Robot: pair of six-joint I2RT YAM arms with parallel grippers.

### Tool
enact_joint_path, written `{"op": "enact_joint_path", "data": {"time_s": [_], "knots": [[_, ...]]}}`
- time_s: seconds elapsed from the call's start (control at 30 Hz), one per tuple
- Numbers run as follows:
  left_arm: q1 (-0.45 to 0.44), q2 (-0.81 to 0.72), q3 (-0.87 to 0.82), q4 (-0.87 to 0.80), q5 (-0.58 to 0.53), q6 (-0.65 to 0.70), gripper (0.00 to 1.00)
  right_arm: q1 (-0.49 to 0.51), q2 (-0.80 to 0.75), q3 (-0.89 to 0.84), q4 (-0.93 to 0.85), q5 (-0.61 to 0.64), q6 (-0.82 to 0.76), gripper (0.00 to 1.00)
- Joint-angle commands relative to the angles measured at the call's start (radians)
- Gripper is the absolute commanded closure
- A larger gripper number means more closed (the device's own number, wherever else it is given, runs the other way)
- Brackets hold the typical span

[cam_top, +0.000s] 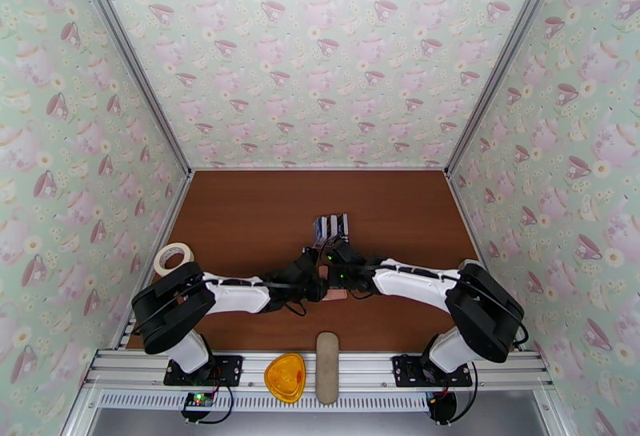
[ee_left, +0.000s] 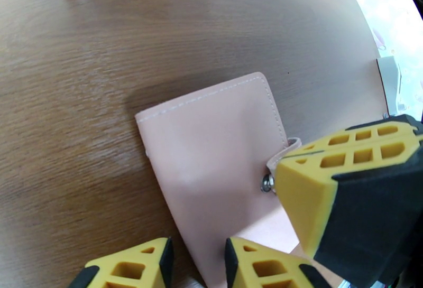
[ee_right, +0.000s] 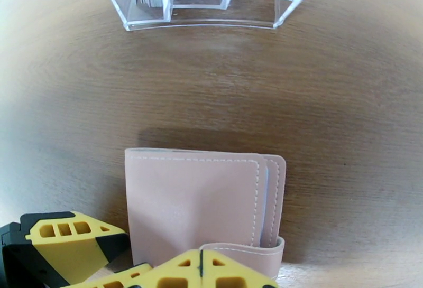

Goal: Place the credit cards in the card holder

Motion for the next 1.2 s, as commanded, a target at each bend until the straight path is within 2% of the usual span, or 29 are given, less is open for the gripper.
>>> {"op": "enact_joint_path", "data": {"time_s": [0.0,1.17], "knots": [[0.008,0.025,-0.025,-0.068,0.007,-0.006,0.65,0.011,0.029,-0.005,0.012,-0.039,0.022,1.0],[0.018,0.057,0.0,-0.093,0.007,-0.014,0.65,0.077,0.04,-0.156,0.063,-0.032,0.123,1.0]]}}
